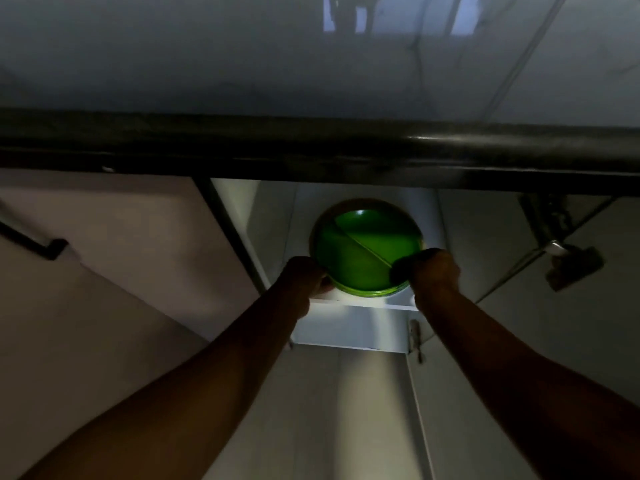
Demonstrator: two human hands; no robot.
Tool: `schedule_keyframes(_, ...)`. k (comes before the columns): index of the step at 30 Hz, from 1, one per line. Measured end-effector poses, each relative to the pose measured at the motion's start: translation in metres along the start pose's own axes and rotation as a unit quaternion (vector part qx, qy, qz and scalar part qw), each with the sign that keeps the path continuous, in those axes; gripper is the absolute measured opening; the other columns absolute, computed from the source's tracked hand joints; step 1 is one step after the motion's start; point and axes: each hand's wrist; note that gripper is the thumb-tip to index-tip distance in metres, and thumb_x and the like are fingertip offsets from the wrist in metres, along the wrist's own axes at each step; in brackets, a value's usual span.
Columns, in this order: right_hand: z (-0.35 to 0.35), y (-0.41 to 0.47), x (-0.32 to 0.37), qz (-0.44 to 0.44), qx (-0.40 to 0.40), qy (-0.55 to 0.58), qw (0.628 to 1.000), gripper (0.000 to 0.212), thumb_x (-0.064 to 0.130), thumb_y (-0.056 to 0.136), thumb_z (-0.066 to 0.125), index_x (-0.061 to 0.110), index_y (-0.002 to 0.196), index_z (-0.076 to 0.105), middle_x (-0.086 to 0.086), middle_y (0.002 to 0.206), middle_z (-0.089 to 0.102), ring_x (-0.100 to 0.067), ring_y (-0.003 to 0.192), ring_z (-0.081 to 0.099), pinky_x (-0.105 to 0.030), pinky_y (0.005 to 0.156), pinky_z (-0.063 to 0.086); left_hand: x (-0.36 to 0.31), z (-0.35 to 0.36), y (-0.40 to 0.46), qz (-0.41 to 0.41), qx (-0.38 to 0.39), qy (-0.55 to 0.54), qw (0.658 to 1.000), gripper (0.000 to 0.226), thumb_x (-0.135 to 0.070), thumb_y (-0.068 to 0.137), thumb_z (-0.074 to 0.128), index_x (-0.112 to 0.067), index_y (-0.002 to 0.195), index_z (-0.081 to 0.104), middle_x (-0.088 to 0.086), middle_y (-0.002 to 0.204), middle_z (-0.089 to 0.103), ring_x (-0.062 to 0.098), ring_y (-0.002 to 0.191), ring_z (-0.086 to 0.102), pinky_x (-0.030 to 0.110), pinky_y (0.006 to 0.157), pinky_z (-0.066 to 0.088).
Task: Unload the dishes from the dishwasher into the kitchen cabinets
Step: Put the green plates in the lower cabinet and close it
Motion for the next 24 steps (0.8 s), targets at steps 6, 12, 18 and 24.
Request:
schedule_keyframes(6, 0.008, 0.007, -0.002, -0.155, -0.032, 0.006, 0.987, 0.027, 0.012, 0.084, 0.067, -0.002, 0.106, 0.065, -0.021, 0.102, 0.068, -0.035, 0.097, 0.064, -0.037, 0.083, 0.051, 0.005, 0.006, 0.009, 0.105, -0.023, 0.138, 0.985, 0.028, -0.005, 0.088, 0.057, -0.01, 0.114, 0.064, 0.013, 0.11, 0.068, 0.028, 0.098, 0.065, 0.041, 0.085, 0.056)
schedule_keyframes(12, -0.009, -0.011, -0.011, -0.211, -0.072, -0.02, 0.975, 0.019, 0.006, 0.09, 0.056, -0.002, 0.107, 0.062, -0.022, 0.1, 0.067, -0.035, 0.092, 0.063, -0.027, 0.074, 0.042, 0.003, 0.003, -0.007, 0.103, -0.014, 0.186, 0.977, 0.031, -0.02, 0.088, 0.056, -0.023, 0.119, 0.057, 0.007, 0.119, 0.063, 0.026, 0.108, 0.061, 0.047, 0.094, 0.051)
schedule_keyframes(18, -0.03, -0.086, -0.041, -0.245, -0.09, -0.024, 0.965, 0.019, -0.001, 0.083, 0.06, 0.005, 0.099, 0.067, -0.013, 0.091, 0.066, -0.029, 0.082, 0.063, -0.026, 0.07, 0.044, -0.003, 0.005, -0.071, 0.072, -0.018, 0.168, 0.983, 0.018, -0.009, 0.093, 0.049, -0.024, 0.092, 0.057, 0.011, 0.101, 0.063, 0.027, 0.094, 0.063, 0.043, 0.089, 0.054)
schedule_keyframes(24, -0.069, -0.179, -0.049, -0.231, -0.042, -0.013, 0.972, 0.019, 0.014, 0.085, 0.051, 0.01, 0.094, 0.068, -0.007, 0.089, 0.064, -0.015, 0.079, 0.056, -0.014, 0.068, 0.038, -0.019, 0.008, -0.139, 0.034, -0.016, 0.121, 0.992, 0.018, -0.006, 0.094, 0.044, -0.012, 0.094, 0.061, 0.008, 0.082, 0.062, 0.025, 0.073, 0.06, 0.037, 0.074, 0.053)
Point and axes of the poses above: each hand's wrist, its own y-axis towards the middle knuckle, its own z-axis out of the palm, x = y × z
